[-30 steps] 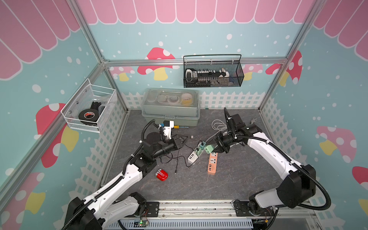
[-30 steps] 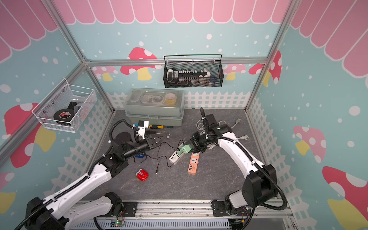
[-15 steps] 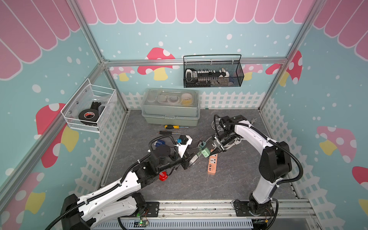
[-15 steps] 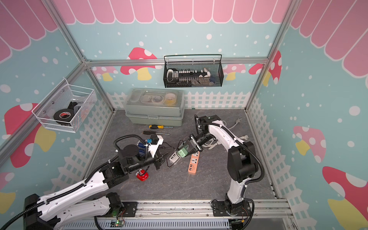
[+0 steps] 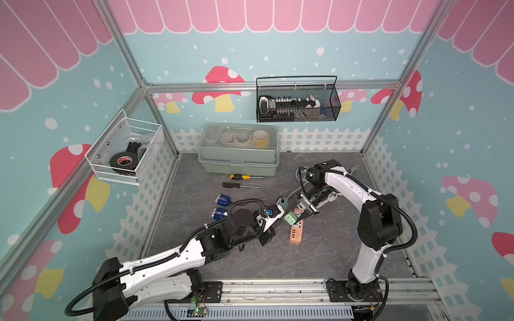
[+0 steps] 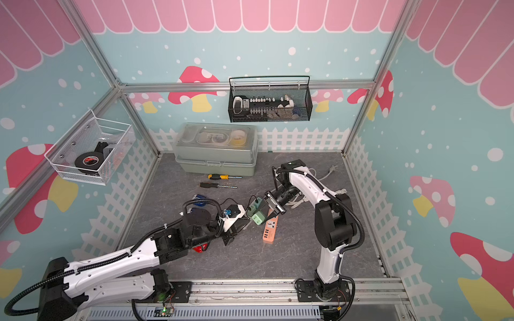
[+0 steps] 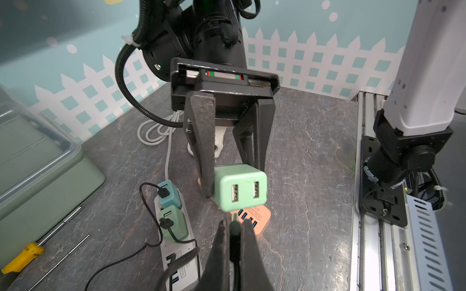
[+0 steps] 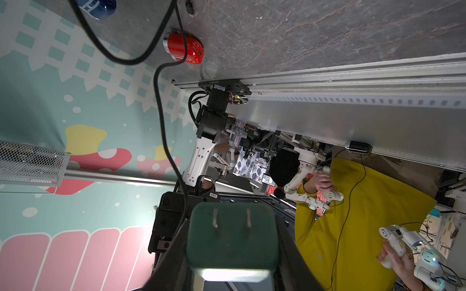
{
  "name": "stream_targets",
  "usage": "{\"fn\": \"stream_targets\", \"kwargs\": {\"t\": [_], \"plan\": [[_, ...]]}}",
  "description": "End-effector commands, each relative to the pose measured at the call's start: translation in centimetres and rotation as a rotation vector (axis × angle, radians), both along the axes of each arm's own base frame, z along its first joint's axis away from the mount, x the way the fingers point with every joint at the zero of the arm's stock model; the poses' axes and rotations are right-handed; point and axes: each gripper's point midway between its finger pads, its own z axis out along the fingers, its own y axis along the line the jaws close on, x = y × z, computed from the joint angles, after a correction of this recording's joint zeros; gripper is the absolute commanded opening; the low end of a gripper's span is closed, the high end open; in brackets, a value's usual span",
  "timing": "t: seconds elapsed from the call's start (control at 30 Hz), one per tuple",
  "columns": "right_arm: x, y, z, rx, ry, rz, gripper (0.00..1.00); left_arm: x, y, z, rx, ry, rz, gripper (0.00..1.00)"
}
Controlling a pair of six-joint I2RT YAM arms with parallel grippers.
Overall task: Charge the electric shaver
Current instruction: Pick up the plug from the center of the board, then insert the charging cable into the plug.
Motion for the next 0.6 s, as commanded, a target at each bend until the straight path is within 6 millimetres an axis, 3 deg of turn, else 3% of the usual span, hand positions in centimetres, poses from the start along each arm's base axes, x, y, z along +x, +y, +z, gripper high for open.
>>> {"fn": "stream_targets", "kwargs": {"t": [0.0,0.57], "plan": [[1.3,0.4,-0.6,-0.014,0.009,-0.04,0.0,0.9,-0.1,1.3,-0.007,-0.056,0.04,0.0],[1.8,1.0,-0.3,-0.007,0.003,-0.059,0.0,2.7,-1.1,0.8,0.026,-0.114,0.072,0.0]]}}
